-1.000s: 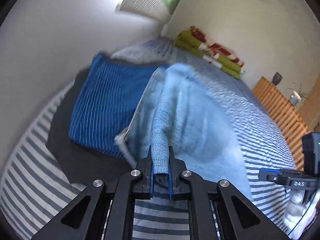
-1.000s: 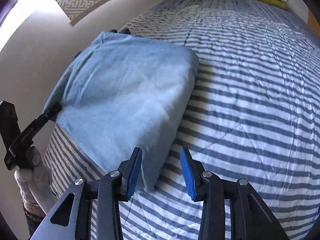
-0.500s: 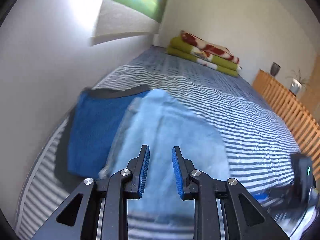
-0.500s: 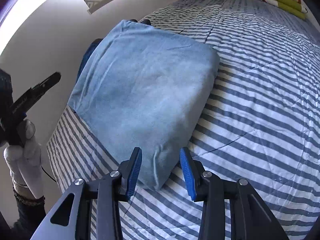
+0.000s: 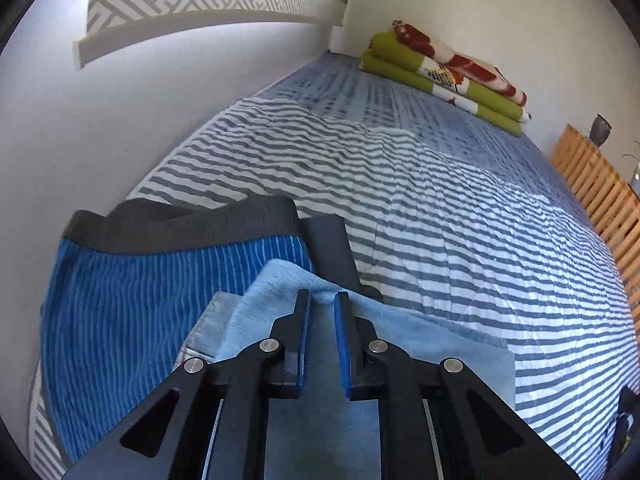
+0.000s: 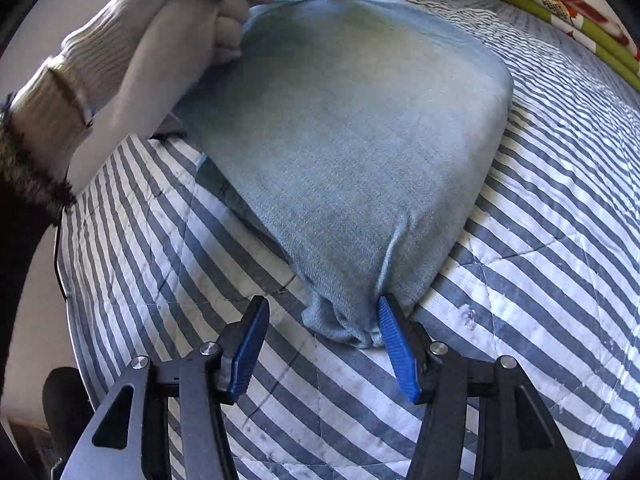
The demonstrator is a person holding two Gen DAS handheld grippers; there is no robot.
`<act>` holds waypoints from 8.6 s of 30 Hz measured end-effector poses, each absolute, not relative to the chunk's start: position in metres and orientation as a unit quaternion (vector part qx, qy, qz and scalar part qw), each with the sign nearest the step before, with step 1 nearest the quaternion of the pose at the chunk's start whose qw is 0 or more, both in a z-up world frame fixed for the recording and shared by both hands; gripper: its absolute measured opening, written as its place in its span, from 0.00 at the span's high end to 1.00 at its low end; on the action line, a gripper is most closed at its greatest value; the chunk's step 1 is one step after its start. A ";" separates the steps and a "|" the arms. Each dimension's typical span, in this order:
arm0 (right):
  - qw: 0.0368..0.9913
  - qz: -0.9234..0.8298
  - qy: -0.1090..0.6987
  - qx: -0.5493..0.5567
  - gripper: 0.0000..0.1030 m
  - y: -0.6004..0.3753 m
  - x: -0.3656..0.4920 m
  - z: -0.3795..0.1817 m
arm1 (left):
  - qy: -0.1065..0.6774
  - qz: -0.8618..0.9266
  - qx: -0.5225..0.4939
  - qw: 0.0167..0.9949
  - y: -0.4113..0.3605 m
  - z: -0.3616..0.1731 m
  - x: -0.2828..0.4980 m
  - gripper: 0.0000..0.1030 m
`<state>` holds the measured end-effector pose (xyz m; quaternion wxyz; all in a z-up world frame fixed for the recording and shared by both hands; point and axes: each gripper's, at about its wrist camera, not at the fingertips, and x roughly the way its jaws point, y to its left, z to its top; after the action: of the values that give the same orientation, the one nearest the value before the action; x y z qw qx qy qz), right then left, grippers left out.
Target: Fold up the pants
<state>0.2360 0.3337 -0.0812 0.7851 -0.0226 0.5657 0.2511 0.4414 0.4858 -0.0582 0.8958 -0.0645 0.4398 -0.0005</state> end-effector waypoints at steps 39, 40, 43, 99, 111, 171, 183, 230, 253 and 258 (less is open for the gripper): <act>0.824 0.299 0.473 -0.088 0.39 0.270 0.390 0.079 | 0.450 0.005 -0.360 0.818 0.494 -0.136 0.209 0.21; 0.817 0.317 0.474 -0.084 0.31 0.281 0.402 0.071 | 0.447 0.008 -0.363 0.817 0.496 -0.138 0.213 0.21; 0.802 0.348 0.473 -0.110 0.29 0.308 0.423 0.047 | 0.443 0.016 -0.363 0.820 0.502 -0.137 0.225 0.21; 0.706 0.330 0.624 0.050 0.83 0.259 0.244 0.044 | 0.539 -0.218 -0.366 0.726 0.497 -0.077 0.226 0.65; 0.726 0.297 0.617 0.068 0.55 0.207 0.263 -0.039 | 0.558 -0.101 -0.291 0.771 0.524 -0.088 0.192 0.47; 0.715 0.195 0.609 -0.281 0.35 0.536 0.214 -0.045 | 0.387 0.026 -0.360 0.848 0.705 -0.073 0.086 0.37; 0.740 0.173 0.622 -0.191 0.75 0.479 0.242 -0.034 | 0.389 -0.009 -0.368 0.844 0.688 -0.077 0.093 0.37; 0.825 0.182 0.535 0.022 0.92 0.334 0.186 0.065 | 0.501 -0.222 -0.232 0.804 0.538 -0.094 0.119 0.80; 0.732 0.284 0.619 0.012 0.79 0.445 0.264 -0.010 | 0.445 -0.116 -0.283 0.842 0.627 -0.070 0.101 0.34; 0.776 0.304 0.552 0.027 0.68 0.365 0.250 0.045 | 0.438 -0.146 -0.274 0.843 0.586 -0.047 0.103 0.34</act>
<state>0.2497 0.3648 0.0447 0.7761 0.0271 0.5519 0.3039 0.1033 0.5857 -0.0473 0.8435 -0.2740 0.4383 -0.1462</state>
